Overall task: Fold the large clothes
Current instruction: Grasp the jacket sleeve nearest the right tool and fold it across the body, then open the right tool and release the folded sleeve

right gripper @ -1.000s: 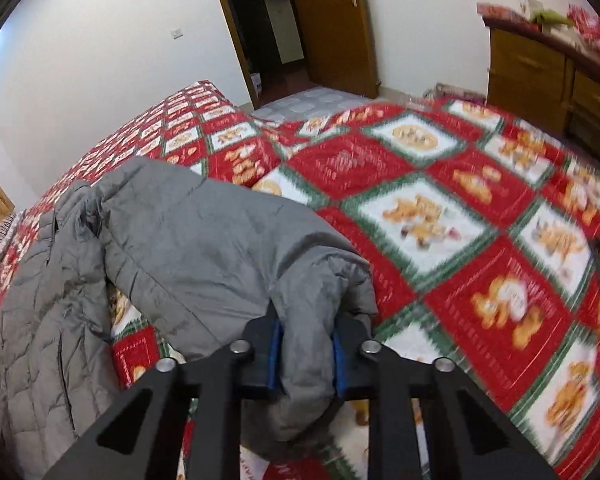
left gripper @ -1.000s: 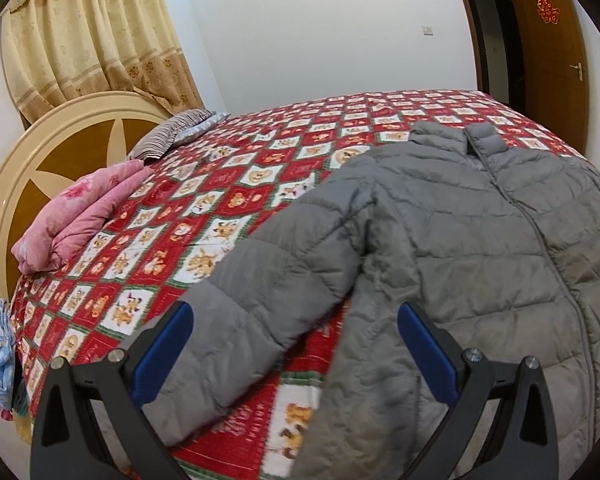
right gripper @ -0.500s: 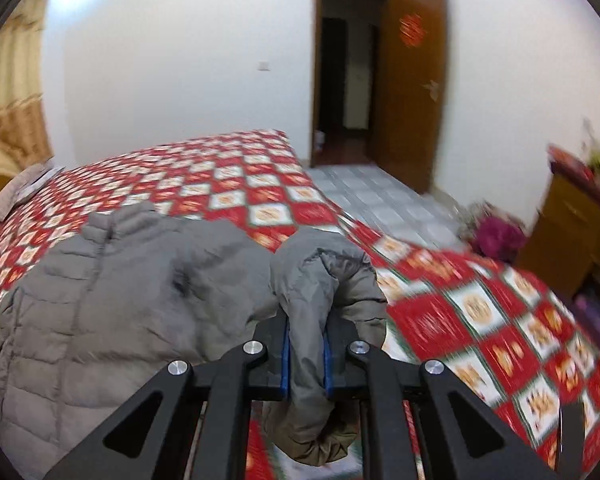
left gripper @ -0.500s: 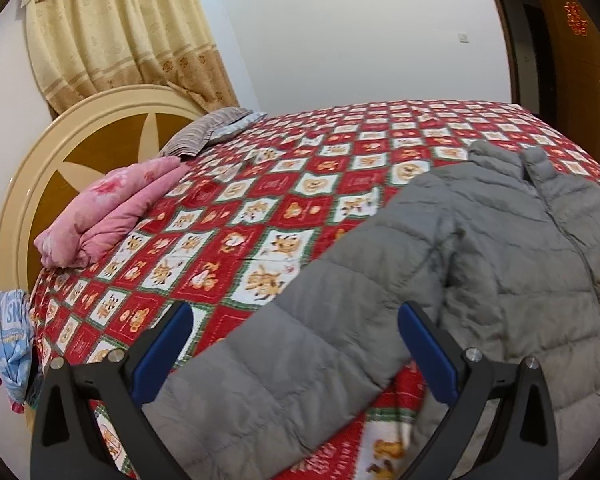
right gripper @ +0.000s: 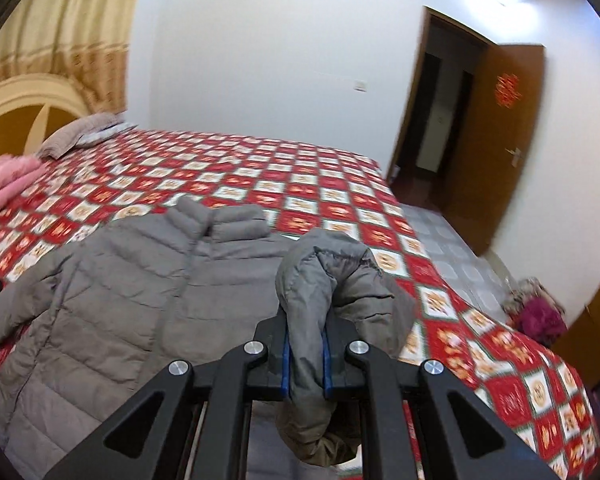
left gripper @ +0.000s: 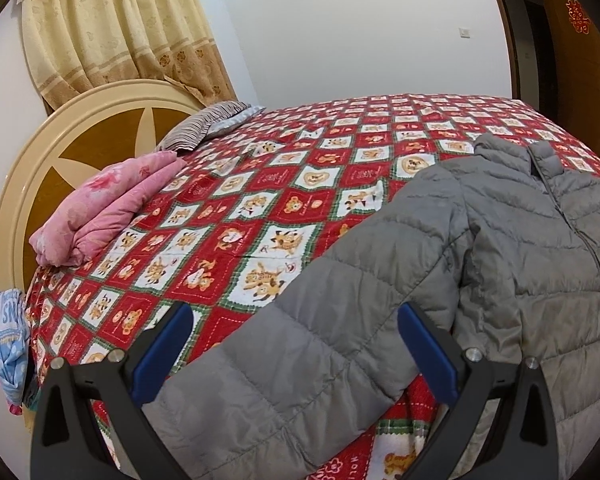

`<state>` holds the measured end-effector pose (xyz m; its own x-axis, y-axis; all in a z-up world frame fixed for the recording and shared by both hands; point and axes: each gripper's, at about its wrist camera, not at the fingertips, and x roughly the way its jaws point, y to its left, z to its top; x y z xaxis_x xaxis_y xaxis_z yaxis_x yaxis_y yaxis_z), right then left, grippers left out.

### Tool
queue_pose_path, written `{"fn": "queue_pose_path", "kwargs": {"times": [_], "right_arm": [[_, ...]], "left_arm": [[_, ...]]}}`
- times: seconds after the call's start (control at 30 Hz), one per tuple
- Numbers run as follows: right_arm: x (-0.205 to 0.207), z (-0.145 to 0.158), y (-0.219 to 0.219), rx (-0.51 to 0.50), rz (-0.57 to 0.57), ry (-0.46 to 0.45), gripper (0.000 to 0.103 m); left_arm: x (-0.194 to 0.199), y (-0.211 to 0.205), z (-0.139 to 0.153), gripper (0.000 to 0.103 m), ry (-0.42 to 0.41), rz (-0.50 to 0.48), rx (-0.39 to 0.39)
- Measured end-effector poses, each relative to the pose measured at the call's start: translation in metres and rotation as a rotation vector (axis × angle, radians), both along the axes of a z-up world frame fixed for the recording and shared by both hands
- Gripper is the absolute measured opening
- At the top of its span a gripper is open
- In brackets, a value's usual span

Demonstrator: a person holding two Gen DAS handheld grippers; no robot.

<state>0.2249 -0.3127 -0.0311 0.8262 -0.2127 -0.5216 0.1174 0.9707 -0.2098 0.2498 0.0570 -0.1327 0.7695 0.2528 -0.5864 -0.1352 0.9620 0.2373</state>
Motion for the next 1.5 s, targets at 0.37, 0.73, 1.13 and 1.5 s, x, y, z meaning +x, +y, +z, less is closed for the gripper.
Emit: {"fn": "queue_pose_path", "kwargs": {"times": [0.37, 0.73, 1.13, 1.5], "right_arm": [[0.055, -0.054, 0.098, -0.044, 0.165, 0.080, 0.010], [0.078, -0.112, 0.136, 0.105, 0.282, 0.175, 0.072], [0.011, -0.078, 0.057, 0.106, 0.163, 0.048, 0.073], [0.006, -0.118, 0.010, 0.175, 0.069, 0.109, 0.073]], "left_arm": [[0.004, -0.008, -0.001, 0.103, 0.010, -0.033, 0.002], [0.012, -0.022, 0.002, 0.103, 0.033, -0.045, 0.012], [0.030, -0.120, 0.037, 0.103, 0.052, -0.240, -0.160], [0.069, -0.212, -0.017, 0.050, 0.217, -0.407, -0.219]]}}
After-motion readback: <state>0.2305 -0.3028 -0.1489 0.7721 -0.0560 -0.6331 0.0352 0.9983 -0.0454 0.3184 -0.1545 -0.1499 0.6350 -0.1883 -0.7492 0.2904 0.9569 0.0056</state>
